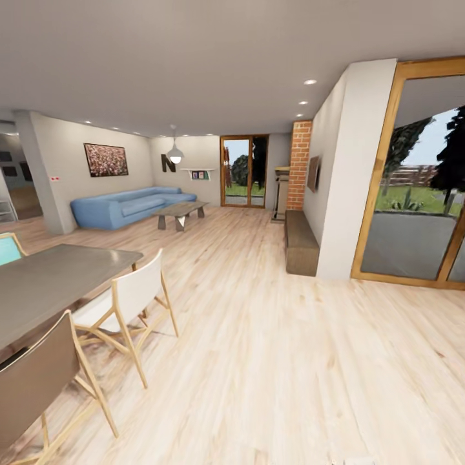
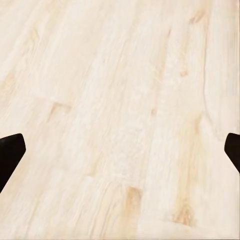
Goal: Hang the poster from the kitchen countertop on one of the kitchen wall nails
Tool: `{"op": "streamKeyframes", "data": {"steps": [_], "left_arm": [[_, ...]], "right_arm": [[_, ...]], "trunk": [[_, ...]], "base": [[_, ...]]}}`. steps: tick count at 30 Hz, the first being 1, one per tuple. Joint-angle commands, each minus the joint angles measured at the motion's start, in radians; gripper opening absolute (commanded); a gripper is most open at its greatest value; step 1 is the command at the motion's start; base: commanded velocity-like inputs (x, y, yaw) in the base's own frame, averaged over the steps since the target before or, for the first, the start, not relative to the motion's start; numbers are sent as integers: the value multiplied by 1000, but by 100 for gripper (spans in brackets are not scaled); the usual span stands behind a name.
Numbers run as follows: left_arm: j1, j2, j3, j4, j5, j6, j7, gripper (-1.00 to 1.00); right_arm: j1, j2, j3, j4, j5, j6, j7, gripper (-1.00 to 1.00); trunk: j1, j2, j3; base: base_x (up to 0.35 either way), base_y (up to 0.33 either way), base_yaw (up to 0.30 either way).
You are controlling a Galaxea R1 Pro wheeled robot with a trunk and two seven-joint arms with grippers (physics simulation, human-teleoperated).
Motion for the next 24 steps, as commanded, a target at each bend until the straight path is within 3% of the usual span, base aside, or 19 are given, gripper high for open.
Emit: {"op": "streamKeyframes", "data": {"steps": [1, 24], "left_arm": [[0, 0, 1, -1, 0, -2, 0, 100], [0, 0, 1, -1, 0, -2, 0, 100]], "right_arm": [[-1, 0, 0, 1, 1, -3, 0, 100], [-1, 0, 0, 1, 1, -3, 0, 100]], "trunk": [[0, -1, 0], [0, -1, 10]], "base": [[0, 0, -300], [0, 0, -300]]}}
